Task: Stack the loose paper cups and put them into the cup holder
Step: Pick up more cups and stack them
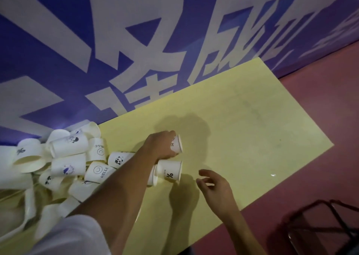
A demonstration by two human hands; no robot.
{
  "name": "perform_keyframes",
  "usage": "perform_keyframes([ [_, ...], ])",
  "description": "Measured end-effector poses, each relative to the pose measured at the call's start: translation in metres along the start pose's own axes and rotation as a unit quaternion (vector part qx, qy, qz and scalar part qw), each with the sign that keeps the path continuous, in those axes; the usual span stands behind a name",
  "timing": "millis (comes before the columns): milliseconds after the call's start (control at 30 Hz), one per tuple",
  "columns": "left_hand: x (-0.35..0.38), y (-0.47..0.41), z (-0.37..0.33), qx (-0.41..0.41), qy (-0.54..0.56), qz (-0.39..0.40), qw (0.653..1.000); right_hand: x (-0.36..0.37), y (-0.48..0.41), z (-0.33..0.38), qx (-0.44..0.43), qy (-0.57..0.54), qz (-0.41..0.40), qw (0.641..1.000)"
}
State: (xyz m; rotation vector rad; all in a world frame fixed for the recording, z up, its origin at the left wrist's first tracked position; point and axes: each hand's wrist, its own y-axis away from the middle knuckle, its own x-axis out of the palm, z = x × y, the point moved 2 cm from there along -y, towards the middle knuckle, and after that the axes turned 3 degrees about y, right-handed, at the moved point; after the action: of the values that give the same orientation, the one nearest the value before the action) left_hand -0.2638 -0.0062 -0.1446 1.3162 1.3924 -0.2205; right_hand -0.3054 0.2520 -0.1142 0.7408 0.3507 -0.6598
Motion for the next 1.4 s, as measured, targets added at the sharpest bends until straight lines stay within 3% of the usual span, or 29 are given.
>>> perform_keyframes([
  [133,-0.027,0.028,-0.001,-0.027,0.2,-0.098,0.975,0.011,-0.024,0.003,-0.028,0.037,0.051,0.998],
  [267,-0.038,0.106,0.01,-0.05,0.397,-0.22,0.89,0.034,-0.048,0.016,-0.089,0.131,0.123,0.98],
  [467,0.003,0.209,0.043,-0.061,0.497,-0.256,0.827,0.06,-0.06,0.012,-0.127,0.155,0.074,0.977],
  [633,0.018,0.256,0.07,-0.079,0.496,-0.3,0.811,0.053,-0.047,0.015,-0.116,0.106,0.011,0.987],
  [833,0.029,0.312,0.122,-0.085,0.49,-0.334,0.801,0.063,0.005,0.081,-0.171,0.095,-0.076,0.978],
  [1133,0.056,0.427,0.221,-0.095,0.455,-0.38,0.8,0.187,0.118,0.173,-0.244,0.046,-0.028,0.968],
  [1400,0.053,0.477,0.285,-0.098,0.433,-0.456,0.771,0.274,0.178,0.217,-0.28,0.054,-0.004,0.959],
])
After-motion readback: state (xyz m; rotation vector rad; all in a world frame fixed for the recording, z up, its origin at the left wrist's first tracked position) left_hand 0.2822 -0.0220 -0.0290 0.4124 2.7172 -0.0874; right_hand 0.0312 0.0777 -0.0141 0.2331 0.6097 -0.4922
